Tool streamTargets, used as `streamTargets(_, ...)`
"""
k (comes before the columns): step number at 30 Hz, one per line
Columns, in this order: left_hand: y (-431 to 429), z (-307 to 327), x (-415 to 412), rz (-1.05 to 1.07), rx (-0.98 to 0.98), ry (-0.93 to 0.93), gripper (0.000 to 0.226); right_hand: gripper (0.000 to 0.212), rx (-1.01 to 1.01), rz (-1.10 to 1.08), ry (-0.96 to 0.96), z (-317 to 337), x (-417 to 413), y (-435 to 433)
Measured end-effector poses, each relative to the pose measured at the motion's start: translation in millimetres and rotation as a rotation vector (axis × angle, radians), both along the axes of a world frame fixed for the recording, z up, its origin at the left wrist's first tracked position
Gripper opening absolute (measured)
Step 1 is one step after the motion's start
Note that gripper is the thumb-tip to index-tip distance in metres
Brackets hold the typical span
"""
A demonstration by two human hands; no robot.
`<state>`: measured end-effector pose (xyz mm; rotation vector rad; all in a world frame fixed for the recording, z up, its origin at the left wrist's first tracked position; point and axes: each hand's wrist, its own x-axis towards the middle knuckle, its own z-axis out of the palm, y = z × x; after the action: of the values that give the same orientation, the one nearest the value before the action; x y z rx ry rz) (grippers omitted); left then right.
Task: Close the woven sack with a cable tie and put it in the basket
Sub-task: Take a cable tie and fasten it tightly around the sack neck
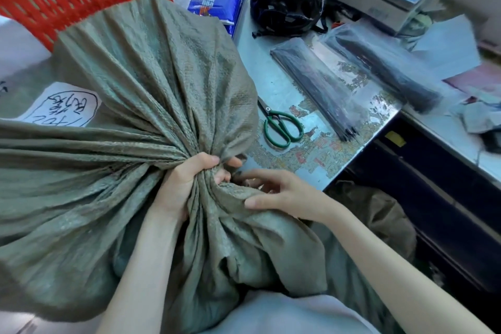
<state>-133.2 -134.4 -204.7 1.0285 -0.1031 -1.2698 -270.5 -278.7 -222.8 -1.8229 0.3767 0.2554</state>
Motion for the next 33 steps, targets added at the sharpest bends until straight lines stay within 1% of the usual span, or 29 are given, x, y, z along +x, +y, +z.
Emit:
streamTargets(1,-1,-2,0,-0.006,-0.018,-0.015,0.016,0.029,0.035,-0.058,-0.017,-1,-4,-7)
streamTargets(2,-1,-4,2,-0.005,-0.036,-0.043,0.018,0.024,0.066,-0.139,-0.037,-4,-7,-13)
streamTargets(5,-3,-12,5,0.045,-0.069,-0.156,0.032,0.021,0.048,-0.478,-0.099,-21,-16,-41)
streamTargets(7,-3,-15,6,0.069,-0.065,-0.192,0.042,0.017,0.021,-0.748,-0.125,-38,-21,-61)
streamTargets(9,-4,-16,6,0.074,-0.064,-0.193,0.039,0.013,-0.04,-1.031,-0.112,-54,-26,-82)
streamTargets(11,-5,-18,7,0.072,-0.078,-0.201,0.036,0.013,-0.142,-1.274,-0.08,-65,-29,-103)
streamTargets(13,-8,-18,6,0.089,-0.084,-0.211,0.043,0.014,-0.245,-1.409,-0.006,-75,-32,-126)
streamTargets(14,-9,-19,5,0.106,-0.081,-0.214,0.046,0.015,-0.301,-1.43,0.05,-81,-33,-137)
streamTargets(16,-12,-19,4,0.161,-0.079,-0.217,0.048,0.021,-0.424,-1.376,0.179,-93,-35,-157)
streamTargets(19,-14,-20,4,0.201,-0.06,-0.249,0.048,0.028,-0.629,-1.154,0.352,-104,-35,-173)
streamTargets(21,-14,-21,5,0.193,-0.049,-0.259,0.05,0.028,-0.745,-1.048,0.414,-105,-31,-177)
streamTargets(23,-13,-21,6,0.177,-0.049,-0.26,0.049,0.025,-0.807,-1.026,0.435,-102,-27,-181)
streamTargets(28,-11,-21,6,0.163,-0.074,-0.293,0.051,0.021,-0.769,-1.093,0.37,-103,-24,-185)
streamTargets(33,-12,-21,4,0.201,-0.071,-0.268,0.051,0.014,-0.608,-1.217,0.267,-99,-28,-177)
